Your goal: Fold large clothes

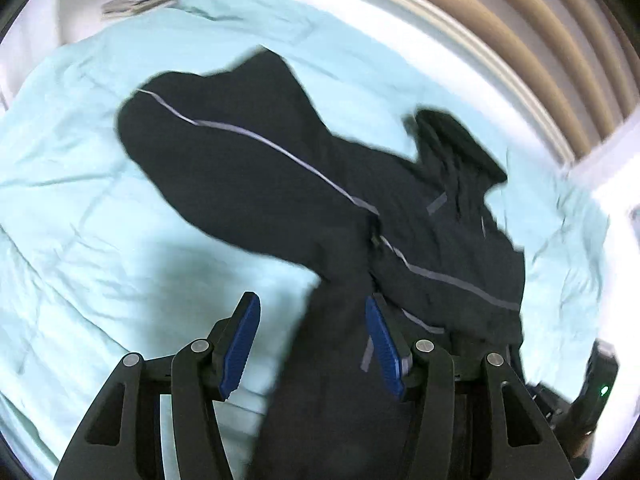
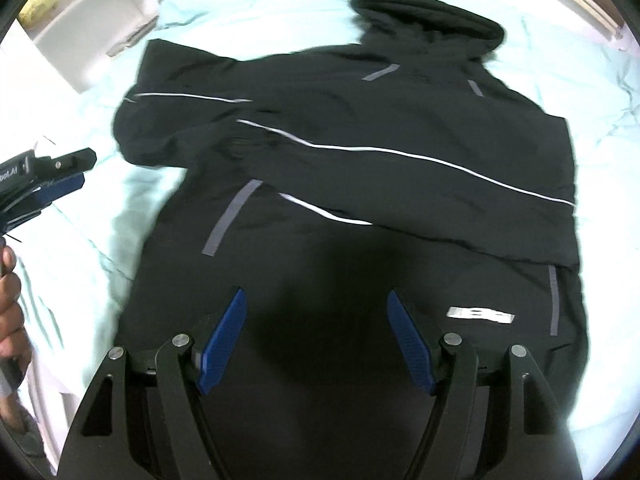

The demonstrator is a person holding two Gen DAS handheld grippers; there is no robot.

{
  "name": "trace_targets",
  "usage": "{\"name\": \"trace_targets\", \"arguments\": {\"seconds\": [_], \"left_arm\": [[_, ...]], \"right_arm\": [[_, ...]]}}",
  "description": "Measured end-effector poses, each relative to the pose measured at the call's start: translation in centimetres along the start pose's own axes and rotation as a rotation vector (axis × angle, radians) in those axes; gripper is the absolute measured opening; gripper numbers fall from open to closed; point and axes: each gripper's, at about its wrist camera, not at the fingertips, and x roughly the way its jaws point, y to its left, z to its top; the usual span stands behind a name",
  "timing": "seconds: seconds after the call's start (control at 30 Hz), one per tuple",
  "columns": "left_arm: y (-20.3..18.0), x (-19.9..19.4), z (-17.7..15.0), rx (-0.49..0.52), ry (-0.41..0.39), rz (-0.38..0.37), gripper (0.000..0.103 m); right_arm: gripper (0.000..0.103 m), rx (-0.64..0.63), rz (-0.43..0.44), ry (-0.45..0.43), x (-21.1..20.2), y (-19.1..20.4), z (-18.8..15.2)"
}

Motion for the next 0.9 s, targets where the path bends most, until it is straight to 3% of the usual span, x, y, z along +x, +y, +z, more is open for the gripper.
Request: {"name": "trace_targets", "arguments": {"seconds": [0.17, 0.37, 0.5, 0.67, 0.9], "left_arm": [[6.8, -1.9, 3.9, -0.075, -0.054, 0.034, 0.057], [13.8, -1.5, 7.5, -0.178, -0.088, 0.033, 0.057], [17.7, 0.7, 10.2, -0.239, -0.112, 0.037, 0.057], [21.7, 3.9, 13.9, -0.305, -0.146, -0.004, 0.057], [25.5, 10.2, 17.7, -0.371, -0.087, -0.019, 0.057]], "right_arm": [[0.075, -0.002, 0.010, -0.041, -0.1, 4.6, 2.2], [0.075, 0.006, 0.012, -0.057, 1.5, 8.1, 5.5], [0.075, -0.007, -0.048, -0.088, 2.1, 9.6, 7.6], [0.075, 0.024, -0.058, -0.091, 3.9, 9.9, 10.1], [0.075, -0.053, -0.113, -0.063, 6.2, 11.9, 12.7]]}}
